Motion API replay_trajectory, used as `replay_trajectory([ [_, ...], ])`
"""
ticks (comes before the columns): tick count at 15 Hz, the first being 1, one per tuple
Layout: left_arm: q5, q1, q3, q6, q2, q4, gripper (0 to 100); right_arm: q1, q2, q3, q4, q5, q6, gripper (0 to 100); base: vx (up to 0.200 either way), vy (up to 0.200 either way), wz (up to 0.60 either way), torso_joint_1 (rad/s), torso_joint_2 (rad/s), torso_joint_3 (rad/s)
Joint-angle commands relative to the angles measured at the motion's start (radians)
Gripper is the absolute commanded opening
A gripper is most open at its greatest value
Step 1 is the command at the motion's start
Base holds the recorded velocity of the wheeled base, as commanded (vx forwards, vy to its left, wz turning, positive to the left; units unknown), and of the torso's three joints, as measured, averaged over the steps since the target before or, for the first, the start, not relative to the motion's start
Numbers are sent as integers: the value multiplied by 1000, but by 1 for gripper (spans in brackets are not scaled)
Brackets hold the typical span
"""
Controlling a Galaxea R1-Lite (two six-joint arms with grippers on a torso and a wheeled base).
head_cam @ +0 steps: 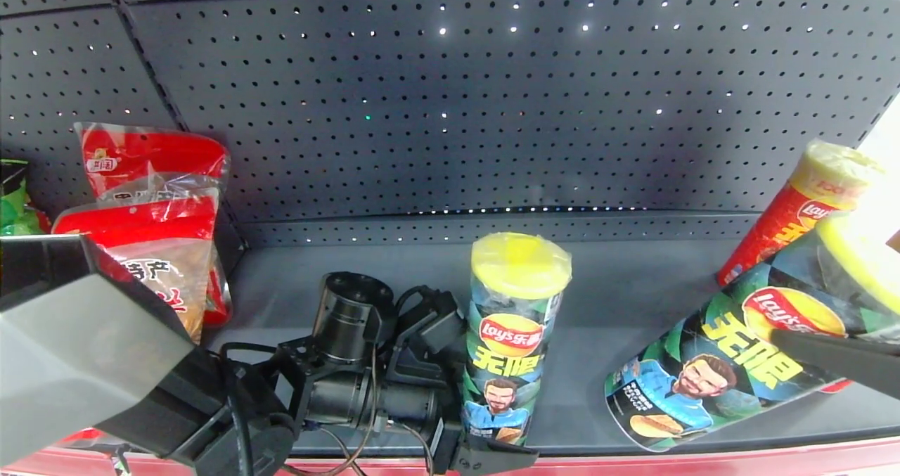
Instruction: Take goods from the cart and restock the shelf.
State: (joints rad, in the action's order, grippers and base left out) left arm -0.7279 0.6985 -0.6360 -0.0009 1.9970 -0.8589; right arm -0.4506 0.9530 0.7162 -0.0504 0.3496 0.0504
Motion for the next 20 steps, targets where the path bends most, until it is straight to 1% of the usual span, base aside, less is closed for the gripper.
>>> replay_trajectory([
  [1, 2, -5, -1, -2, 17, 6, 100, 0, 0, 0, 0, 0, 0, 0, 0, 0, 0, 0, 0, 0],
  [8, 5, -20, -11, -1, 32, 6, 100, -2, 1, -3, 0, 0, 0, 0, 0, 0, 0, 0, 0, 0],
  [9, 7, -22, -13, -1, 34, 6, 0, -2, 1, -3, 0, 2, 0, 0, 0, 0, 0, 0, 0, 0],
  [15, 5, -31, -21, 1, 43, 6, 0, -3, 6, -3, 1, 2, 0, 0, 0, 0, 0, 0, 0, 0],
  [20, 1, -19, -13, 7, 23, 6, 0, -3, 10, -3, 1, 2, 0, 0, 0, 0, 0, 0, 0, 0],
])
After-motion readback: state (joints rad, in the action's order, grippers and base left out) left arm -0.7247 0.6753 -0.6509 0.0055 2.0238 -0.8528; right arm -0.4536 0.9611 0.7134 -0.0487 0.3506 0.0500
